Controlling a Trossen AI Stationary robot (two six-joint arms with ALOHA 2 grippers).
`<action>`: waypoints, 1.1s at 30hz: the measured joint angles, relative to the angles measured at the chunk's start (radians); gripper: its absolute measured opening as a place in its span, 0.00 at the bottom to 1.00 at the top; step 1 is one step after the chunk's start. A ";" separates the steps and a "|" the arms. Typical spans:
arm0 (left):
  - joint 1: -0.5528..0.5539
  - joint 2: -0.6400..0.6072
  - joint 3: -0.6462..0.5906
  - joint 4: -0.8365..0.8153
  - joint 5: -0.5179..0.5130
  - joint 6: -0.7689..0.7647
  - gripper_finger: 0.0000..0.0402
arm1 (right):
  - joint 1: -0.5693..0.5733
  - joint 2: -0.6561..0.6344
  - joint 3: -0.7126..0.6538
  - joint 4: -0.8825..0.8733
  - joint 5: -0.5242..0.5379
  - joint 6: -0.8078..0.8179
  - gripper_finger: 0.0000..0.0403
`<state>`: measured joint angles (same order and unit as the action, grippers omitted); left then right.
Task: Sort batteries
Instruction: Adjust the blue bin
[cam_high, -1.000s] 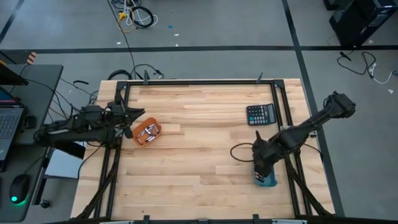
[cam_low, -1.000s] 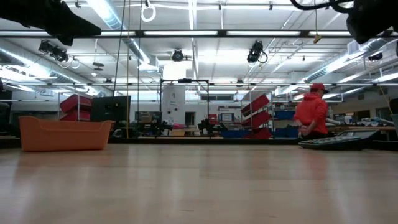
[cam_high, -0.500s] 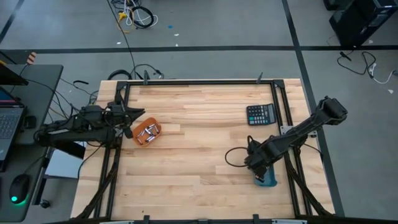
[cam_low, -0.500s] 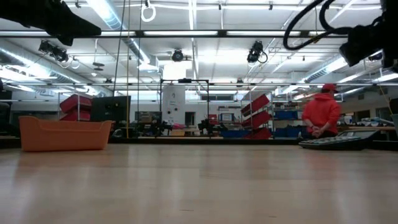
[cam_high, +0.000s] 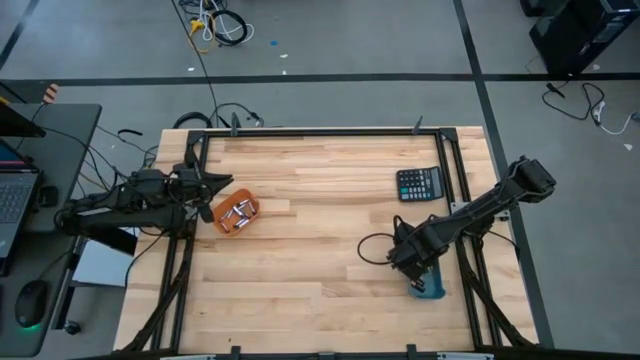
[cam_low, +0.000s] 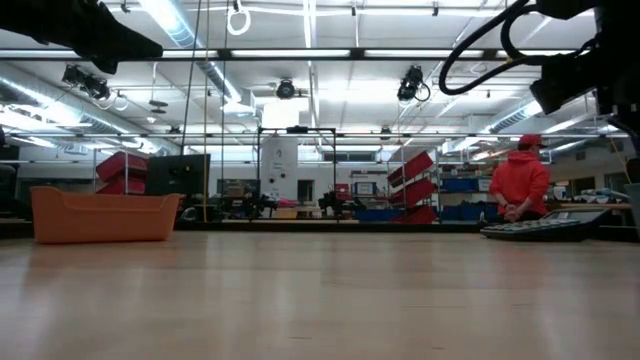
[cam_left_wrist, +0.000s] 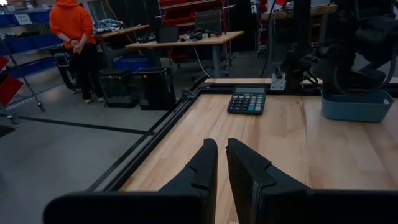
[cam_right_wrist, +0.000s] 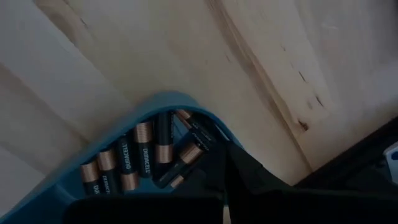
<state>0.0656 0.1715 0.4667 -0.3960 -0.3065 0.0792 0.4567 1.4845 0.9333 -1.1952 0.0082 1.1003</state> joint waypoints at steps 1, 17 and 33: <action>0.000 0.000 0.000 0.000 0.000 0.000 0.09 | -0.001 -0.001 0.000 0.000 -0.001 -0.002 0.00; 0.000 0.000 0.000 0.001 0.000 0.002 0.09 | 0.030 -0.029 -0.056 0.055 -0.107 0.059 0.00; 0.000 0.000 0.000 0.003 0.000 0.003 0.09 | -0.104 -0.030 -0.090 0.026 0.053 0.004 0.00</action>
<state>0.0654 0.1715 0.4667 -0.3934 -0.3064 0.0818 0.3525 1.4548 0.8433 -1.1689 0.0611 1.1042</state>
